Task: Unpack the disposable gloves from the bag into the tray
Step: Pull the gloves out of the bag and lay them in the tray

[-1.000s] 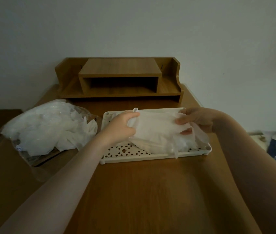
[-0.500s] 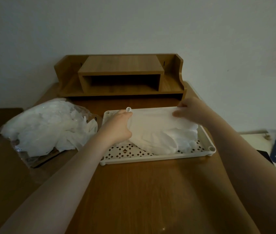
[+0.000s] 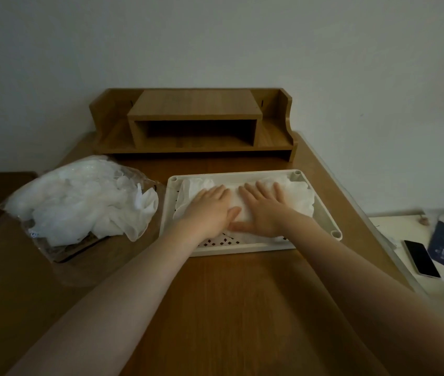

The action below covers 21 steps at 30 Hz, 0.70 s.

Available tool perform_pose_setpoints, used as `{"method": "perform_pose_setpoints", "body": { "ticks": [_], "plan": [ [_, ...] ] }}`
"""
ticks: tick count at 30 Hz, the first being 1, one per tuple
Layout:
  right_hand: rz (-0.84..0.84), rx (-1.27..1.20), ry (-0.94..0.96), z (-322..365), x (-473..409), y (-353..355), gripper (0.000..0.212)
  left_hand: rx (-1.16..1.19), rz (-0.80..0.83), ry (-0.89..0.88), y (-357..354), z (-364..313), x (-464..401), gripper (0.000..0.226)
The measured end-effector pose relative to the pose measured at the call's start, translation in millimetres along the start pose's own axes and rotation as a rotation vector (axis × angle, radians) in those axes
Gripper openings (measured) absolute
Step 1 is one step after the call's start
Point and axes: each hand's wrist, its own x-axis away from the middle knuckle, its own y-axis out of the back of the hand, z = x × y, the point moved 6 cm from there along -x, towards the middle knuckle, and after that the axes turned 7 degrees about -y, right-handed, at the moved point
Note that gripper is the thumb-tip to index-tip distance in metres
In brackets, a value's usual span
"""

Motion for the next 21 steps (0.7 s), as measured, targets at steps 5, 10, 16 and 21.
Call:
{"method": "perform_pose_setpoints", "body": {
  "ticks": [5,10,16,21],
  "plan": [
    [-0.015,0.073,-0.093,-26.3,-2.2,-8.2,0.118,-0.102,0.004,0.189,-16.7,31.9,6.6,0.086],
    [-0.019,-0.036,-0.237,-44.0,1.3,-11.6,0.128,0.011,0.030,0.287,-17.9,36.5,10.5,0.101],
    [-0.176,-0.083,-0.149,-9.2,13.1,14.9,0.119,0.113,-0.290,0.054,26.1,16.2,29.6,0.059],
    [-0.490,-0.372,0.170,73.6,32.2,58.5,0.039,0.310,-0.770,0.012,67.1,35.7,87.8,0.033]
  ]
}}
